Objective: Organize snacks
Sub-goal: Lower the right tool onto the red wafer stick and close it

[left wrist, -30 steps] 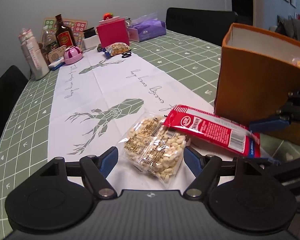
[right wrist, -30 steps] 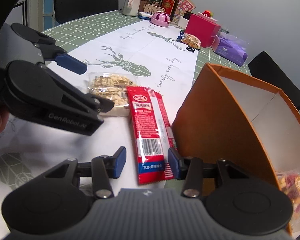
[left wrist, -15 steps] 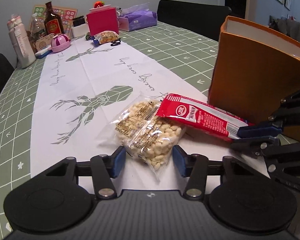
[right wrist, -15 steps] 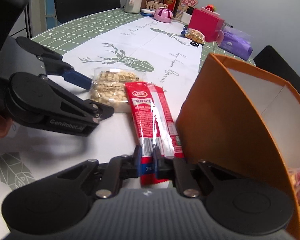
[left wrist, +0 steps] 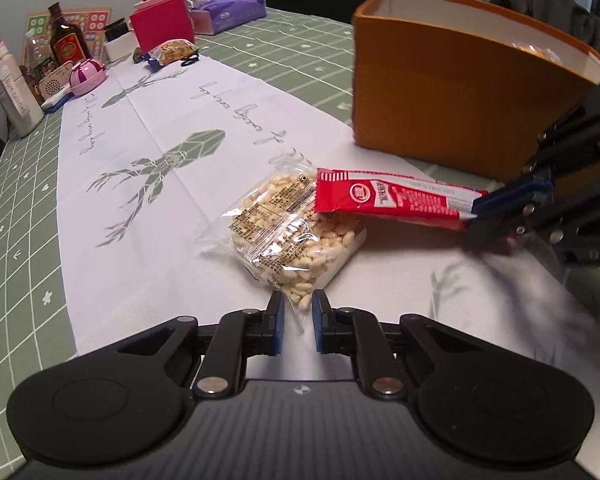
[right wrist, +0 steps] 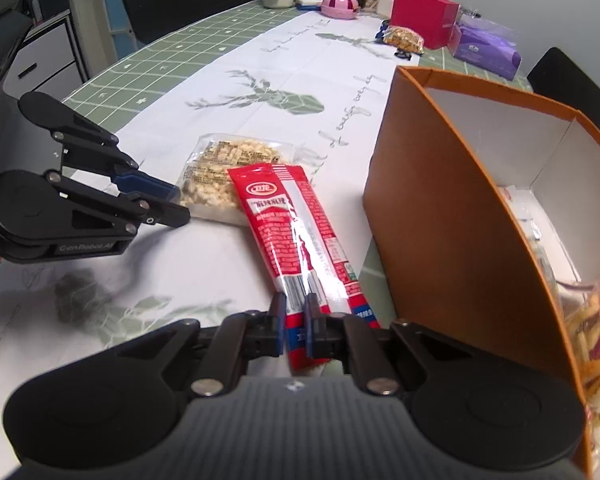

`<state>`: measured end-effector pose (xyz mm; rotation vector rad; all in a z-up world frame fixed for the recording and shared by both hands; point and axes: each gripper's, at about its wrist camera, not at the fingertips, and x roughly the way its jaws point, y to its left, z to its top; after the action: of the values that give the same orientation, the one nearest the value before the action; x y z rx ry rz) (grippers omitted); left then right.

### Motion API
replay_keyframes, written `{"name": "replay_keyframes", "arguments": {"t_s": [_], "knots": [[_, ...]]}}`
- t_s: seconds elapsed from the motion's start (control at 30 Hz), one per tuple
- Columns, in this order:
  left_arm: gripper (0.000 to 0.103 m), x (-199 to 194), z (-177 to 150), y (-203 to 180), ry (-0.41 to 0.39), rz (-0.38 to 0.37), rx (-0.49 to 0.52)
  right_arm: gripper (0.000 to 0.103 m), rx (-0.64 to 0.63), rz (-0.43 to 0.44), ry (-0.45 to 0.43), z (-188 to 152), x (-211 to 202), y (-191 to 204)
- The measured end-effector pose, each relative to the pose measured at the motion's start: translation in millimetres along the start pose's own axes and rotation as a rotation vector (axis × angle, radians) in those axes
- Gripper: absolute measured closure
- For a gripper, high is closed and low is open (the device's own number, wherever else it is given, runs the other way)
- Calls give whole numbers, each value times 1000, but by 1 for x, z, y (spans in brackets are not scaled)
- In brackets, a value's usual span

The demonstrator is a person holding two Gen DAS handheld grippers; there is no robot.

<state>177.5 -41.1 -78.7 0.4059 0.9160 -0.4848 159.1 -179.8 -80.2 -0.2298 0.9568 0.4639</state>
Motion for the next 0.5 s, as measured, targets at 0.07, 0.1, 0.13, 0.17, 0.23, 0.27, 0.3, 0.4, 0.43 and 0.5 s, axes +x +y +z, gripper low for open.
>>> {"name": "replay_keyframes", "arguments": {"t_s": [0.07,0.1,0.13,0.17,0.23,0.27,0.3,0.4,0.43,0.5], "knots": [[89,-6,-6,-7,24,-1,13,97,-4,16,29,-5,-8,1],[89,-10,-9,-11,38,-2,19,97,-7,23,39,-8,-12,2],[90,-15,-14,-16,50,-3,30,97,-10,27,50,-12,-17,2],[90,-19,-18,-21,60,-3,43,97,-12,33,62,-15,-21,3],[91,-30,-30,-33,83,-13,72,97,-17,50,75,-24,-31,5],[91,-36,-36,-38,92,-17,78,97,-20,61,86,-28,-35,7],[91,-41,-43,-43,102,-19,83,97,-24,75,98,-34,-39,8],[91,-57,-60,-58,127,-33,84,97,-51,107,132,-50,-50,15],[91,-63,-65,-64,141,-45,84,97,-63,117,143,-56,-54,18],[82,-74,-76,-74,163,-67,88,97,-80,133,162,-66,-61,23]]}}
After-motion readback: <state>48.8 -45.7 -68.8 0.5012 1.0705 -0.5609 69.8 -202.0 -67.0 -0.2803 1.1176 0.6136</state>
